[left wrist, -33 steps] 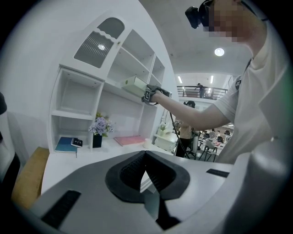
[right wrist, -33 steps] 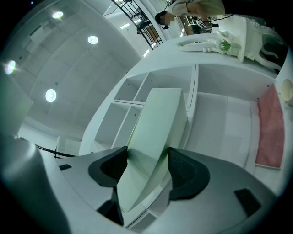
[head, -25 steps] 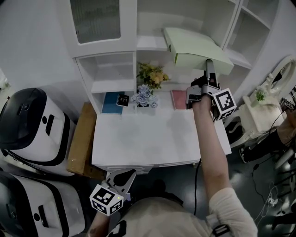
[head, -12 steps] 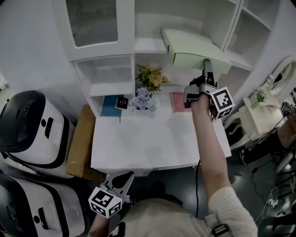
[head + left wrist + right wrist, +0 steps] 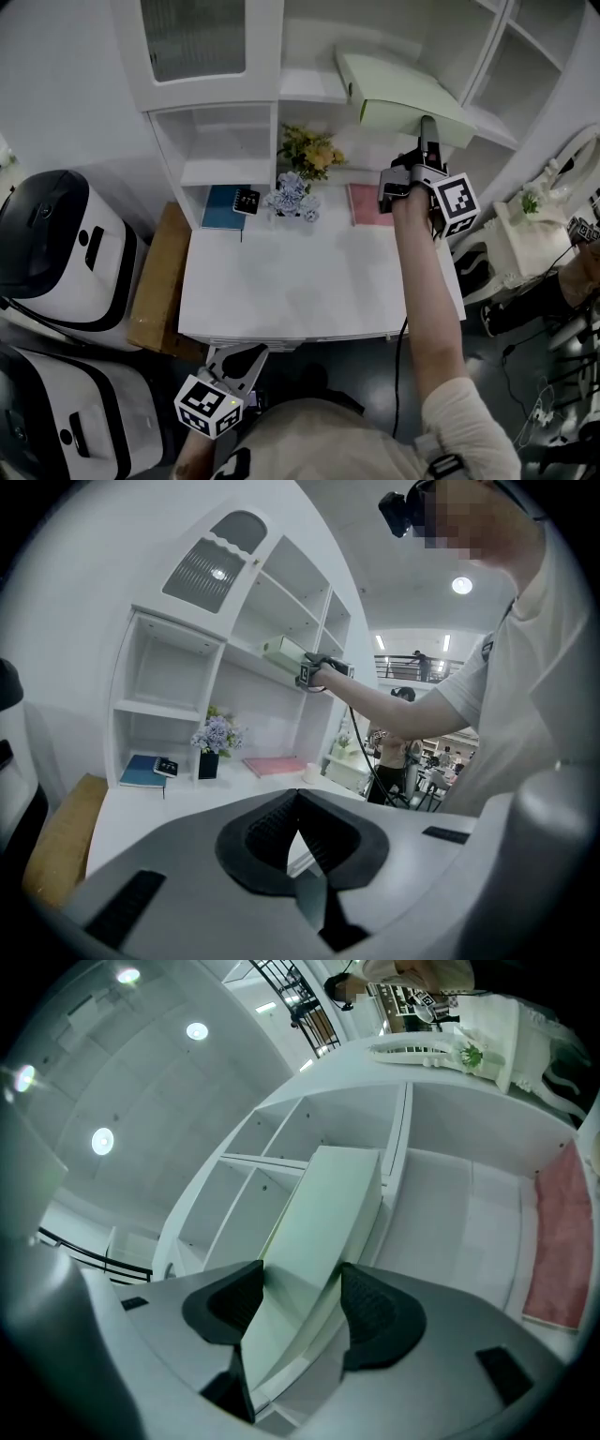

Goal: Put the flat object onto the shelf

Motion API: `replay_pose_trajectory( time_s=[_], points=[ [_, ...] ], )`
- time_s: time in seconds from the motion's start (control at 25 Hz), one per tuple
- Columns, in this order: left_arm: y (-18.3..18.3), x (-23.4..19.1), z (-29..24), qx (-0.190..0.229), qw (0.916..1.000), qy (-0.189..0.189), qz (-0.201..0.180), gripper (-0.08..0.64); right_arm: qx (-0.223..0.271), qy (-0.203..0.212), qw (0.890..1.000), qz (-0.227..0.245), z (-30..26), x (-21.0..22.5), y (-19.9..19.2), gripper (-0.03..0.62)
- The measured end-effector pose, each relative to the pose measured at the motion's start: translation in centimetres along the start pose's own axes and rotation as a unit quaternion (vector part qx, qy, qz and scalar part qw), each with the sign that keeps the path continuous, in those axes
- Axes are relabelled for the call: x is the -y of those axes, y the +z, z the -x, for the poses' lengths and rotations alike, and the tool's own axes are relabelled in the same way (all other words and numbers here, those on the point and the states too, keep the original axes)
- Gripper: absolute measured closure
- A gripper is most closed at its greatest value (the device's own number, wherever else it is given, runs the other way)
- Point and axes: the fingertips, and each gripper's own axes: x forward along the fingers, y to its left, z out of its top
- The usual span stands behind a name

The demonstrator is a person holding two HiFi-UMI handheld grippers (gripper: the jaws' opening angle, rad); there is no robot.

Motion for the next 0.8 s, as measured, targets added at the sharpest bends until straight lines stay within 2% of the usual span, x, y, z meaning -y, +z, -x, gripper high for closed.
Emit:
replay_pose_trajectory(
  time_s=[0.4,0.8],
  points=[
    [-0.2,-0.7,0.0,0.001,0.9999,0.009,0.008,0.546,0.000,-0.007,1.000,0.019,-1.2,0.7,0.0,0.339],
    [-0.6,-0.8,-0.4,0.001,0.9999,0.004,0.013,0.546,0.000,0.005,1.000,0.030,-1.3,0.8,0.0,0.337]
  ],
)
